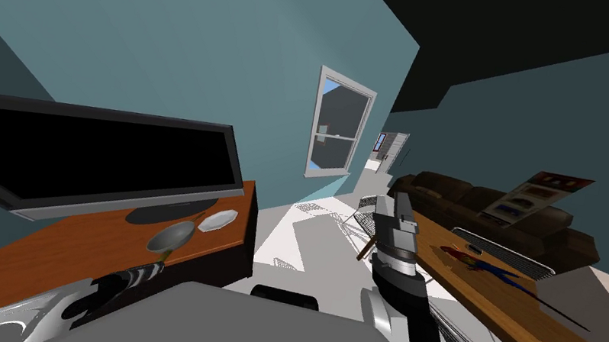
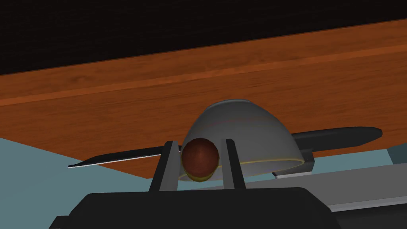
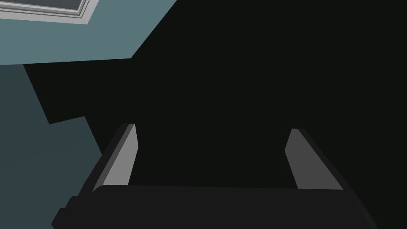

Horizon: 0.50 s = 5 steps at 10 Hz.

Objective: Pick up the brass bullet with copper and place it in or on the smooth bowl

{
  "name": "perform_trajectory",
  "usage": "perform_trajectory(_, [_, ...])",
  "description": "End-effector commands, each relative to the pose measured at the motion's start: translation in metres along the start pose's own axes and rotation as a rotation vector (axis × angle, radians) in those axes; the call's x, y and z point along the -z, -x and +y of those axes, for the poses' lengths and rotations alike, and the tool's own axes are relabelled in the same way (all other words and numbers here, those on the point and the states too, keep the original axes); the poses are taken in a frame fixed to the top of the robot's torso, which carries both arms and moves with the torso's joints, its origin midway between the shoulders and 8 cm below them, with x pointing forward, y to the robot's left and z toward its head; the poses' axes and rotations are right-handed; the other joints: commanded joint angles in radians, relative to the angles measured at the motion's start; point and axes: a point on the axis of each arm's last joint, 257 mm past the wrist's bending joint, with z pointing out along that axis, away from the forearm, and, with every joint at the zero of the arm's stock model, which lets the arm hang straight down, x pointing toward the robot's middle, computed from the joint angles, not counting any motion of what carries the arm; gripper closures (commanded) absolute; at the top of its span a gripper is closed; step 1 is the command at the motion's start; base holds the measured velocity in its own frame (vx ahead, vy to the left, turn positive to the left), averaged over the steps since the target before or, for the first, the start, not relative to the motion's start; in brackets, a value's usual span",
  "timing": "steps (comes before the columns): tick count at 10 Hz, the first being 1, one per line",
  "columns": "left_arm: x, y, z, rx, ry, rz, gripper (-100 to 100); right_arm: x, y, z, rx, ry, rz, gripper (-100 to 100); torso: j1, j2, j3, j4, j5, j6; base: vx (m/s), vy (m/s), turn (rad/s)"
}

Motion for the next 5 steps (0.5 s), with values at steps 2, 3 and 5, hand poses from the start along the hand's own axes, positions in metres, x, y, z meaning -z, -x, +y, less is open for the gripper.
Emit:
perform_trajectory(2, [0.008, 0.016, 0.02, 0.011, 0.004, -0.011, 100, 0.0, 0.0, 0.0, 0.0, 0.0, 0.0, 0, 0.0, 0.0, 0.0, 0.0, 0.0, 0.0, 0.114, 0.03, 0.038])
perform_trajectory(3, [0.011, 0.023, 0.027, 0.014, 0.006, -0.015, 100, 0.0, 0.0, 0.0, 0.0, 0.0, 0.0, 0, 0.0, -0.001, 0.0, 0.0, 0.0, 0.0, 0.137, 0.037, 0.032])
perform_trajectory(5, [0.017, 0.035, 0.04, 0.02, 0.01, -0.024, 100, 0.0, 0.0, 0.0, 0.0, 0.0, 0.0, 0, 0.002, -0.003, -0.001, 0.0, 0.001, 0.001, 0.138, 0.039, 0.026])
